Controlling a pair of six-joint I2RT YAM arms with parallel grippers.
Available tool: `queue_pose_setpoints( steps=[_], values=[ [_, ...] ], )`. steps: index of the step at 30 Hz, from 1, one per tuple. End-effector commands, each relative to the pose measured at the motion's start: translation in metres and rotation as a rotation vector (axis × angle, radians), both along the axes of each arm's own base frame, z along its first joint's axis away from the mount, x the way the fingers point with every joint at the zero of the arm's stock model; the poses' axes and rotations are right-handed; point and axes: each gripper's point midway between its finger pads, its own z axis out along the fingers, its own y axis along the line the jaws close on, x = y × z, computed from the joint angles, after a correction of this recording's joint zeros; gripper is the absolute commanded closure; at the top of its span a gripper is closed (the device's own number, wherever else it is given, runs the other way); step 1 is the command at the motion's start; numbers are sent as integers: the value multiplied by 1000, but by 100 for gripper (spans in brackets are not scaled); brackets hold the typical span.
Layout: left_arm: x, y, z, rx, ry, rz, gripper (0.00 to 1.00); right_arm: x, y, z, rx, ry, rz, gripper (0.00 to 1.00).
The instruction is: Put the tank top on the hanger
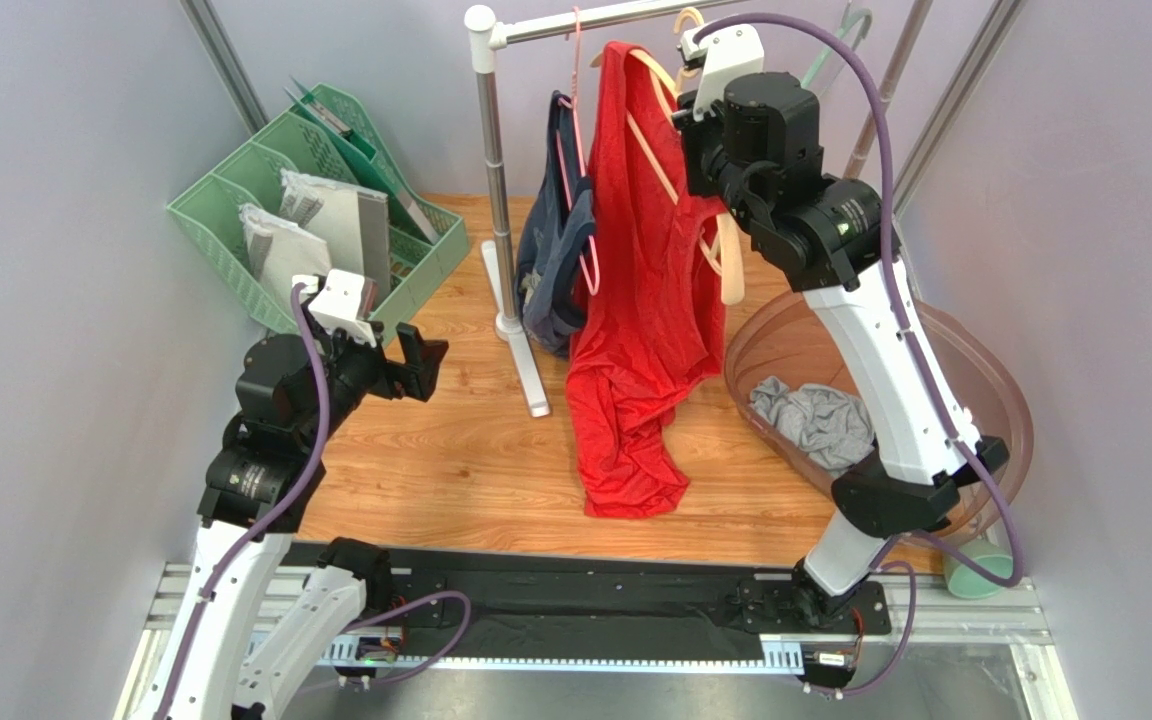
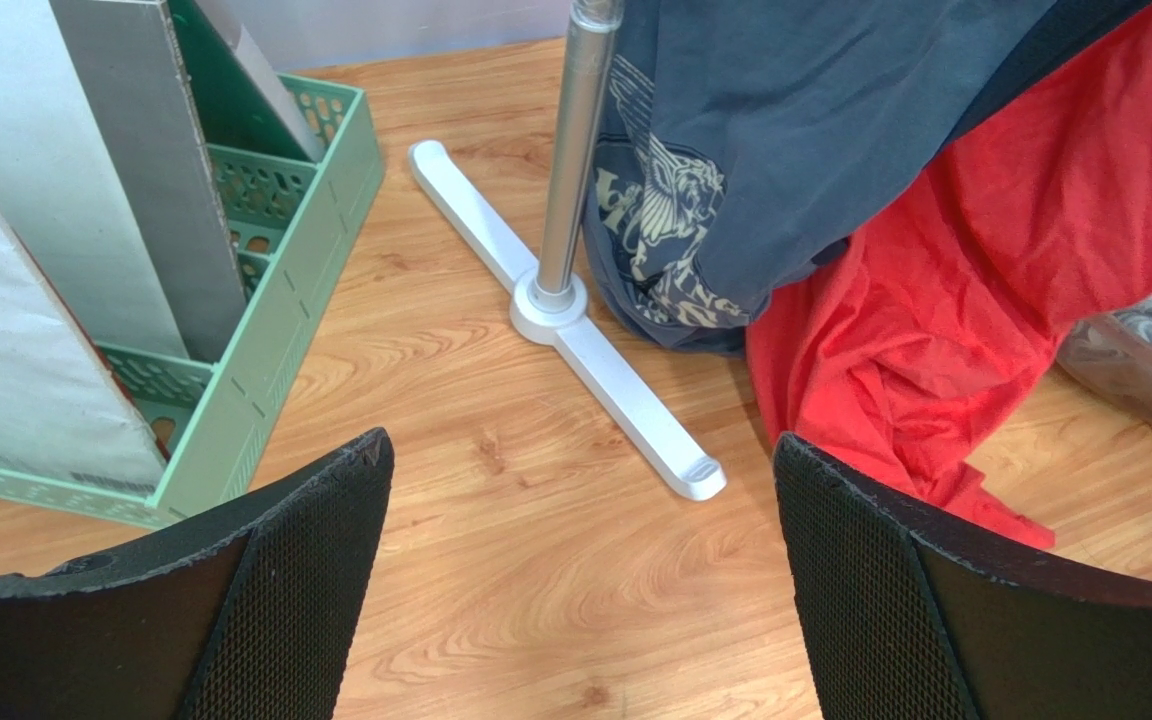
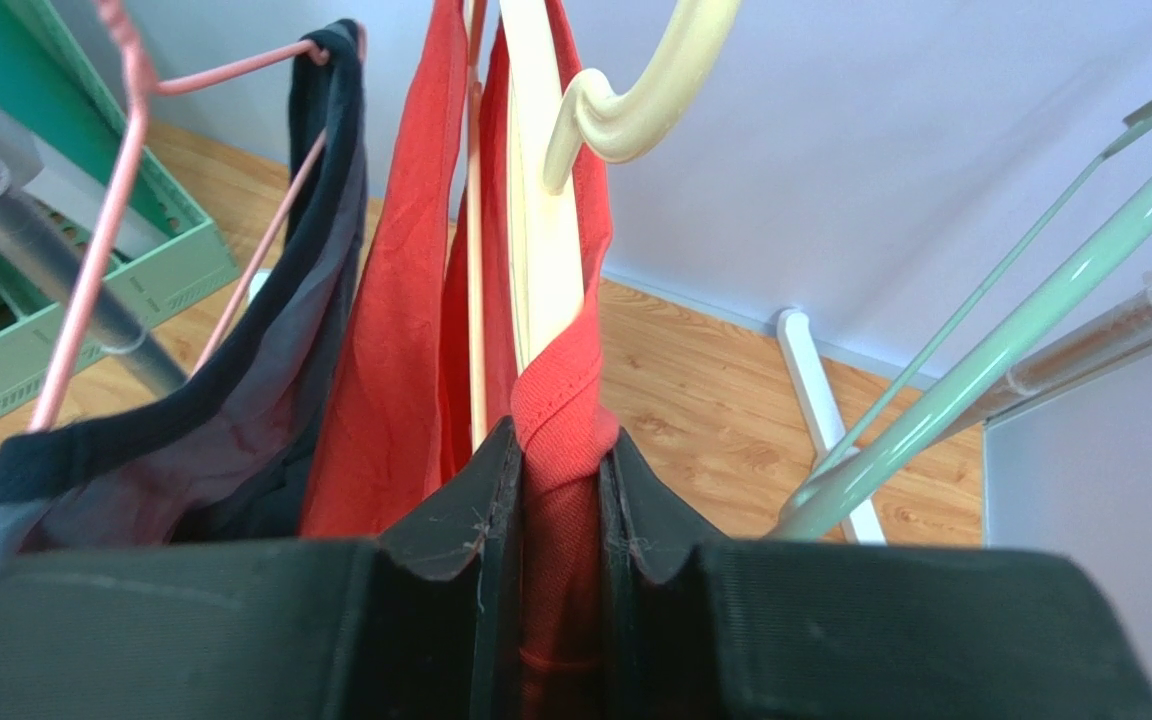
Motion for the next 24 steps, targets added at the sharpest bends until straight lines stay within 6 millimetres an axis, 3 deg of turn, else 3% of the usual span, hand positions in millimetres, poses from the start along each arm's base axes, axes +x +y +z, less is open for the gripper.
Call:
queue_pose_setpoints(
  steps=[1, 24],
  values=[
    [2, -3, 6, -27, -28, -17, 1, 11, -14, 56, 66, -176, -40, 100],
    [3, -7, 6, -55, -18, -41, 1, 39, -5, 70, 30, -258, -36, 100]
  ],
)
